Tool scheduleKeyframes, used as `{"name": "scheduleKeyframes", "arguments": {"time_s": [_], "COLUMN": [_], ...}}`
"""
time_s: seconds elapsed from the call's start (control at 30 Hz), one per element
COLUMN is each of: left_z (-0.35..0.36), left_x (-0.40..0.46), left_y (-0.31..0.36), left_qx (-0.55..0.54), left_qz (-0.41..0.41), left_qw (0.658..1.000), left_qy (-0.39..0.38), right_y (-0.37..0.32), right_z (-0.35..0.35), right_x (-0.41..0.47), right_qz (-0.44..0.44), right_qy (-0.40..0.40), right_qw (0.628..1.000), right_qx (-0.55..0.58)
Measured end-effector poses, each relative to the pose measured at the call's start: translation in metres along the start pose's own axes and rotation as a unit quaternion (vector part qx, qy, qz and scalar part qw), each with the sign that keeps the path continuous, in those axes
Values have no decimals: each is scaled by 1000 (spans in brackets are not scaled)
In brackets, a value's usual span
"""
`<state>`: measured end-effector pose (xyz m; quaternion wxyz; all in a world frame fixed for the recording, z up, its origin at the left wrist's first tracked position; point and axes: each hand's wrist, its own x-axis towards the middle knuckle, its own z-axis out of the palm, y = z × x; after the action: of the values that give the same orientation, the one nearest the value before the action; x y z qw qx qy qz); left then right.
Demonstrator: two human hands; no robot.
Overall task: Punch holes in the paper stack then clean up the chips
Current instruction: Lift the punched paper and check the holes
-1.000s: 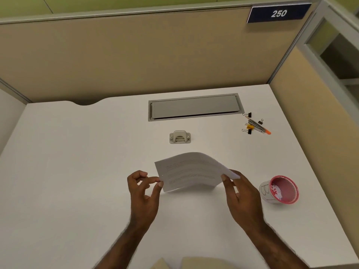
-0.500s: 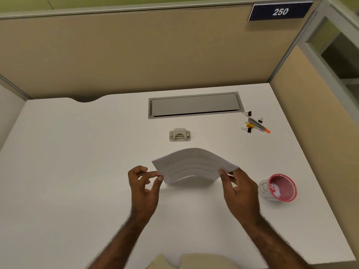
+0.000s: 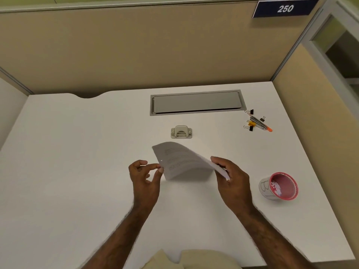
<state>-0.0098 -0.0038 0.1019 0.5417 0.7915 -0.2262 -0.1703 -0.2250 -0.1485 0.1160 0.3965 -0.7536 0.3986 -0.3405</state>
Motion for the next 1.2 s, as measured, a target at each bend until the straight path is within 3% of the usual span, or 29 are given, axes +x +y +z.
{"name": "scheduleKeyframes", "arguments": {"time_s": [0.1,0.27,0.43,0.57,0.73,0.87,1.03,1.2], "left_z": [-1,2,3,11,13,18,16,22], "left_x": [3,8,20,23,31,29,29,24], "left_y": [1,7,11,9,7,7,8,3], "left_qx": [-1,10,2,16,20,25,-3,18], "left_qz": [34,14,86,23,69,17,82,20], "left_qw": [999,1000,996,999,997,999,996,999], "left_qy": [3,-9,20,-20,4,-20,22,-23], "right_y": [-5,-9,-5,5,10,13,10,22], "right_z": [-1,5,4,10,11,16,9,9], "right_x": [6,11,21,25,31,29,26,20], "right_qz": [-10,25,10,35,25,55,25,53], "right_qy": [22,0,32,0,35,2,37,-8], "right_qw": [999,1000,999,999,999,997,997,995], "right_qx": [23,0,-4,-25,-20,-49,-60,-82]}}
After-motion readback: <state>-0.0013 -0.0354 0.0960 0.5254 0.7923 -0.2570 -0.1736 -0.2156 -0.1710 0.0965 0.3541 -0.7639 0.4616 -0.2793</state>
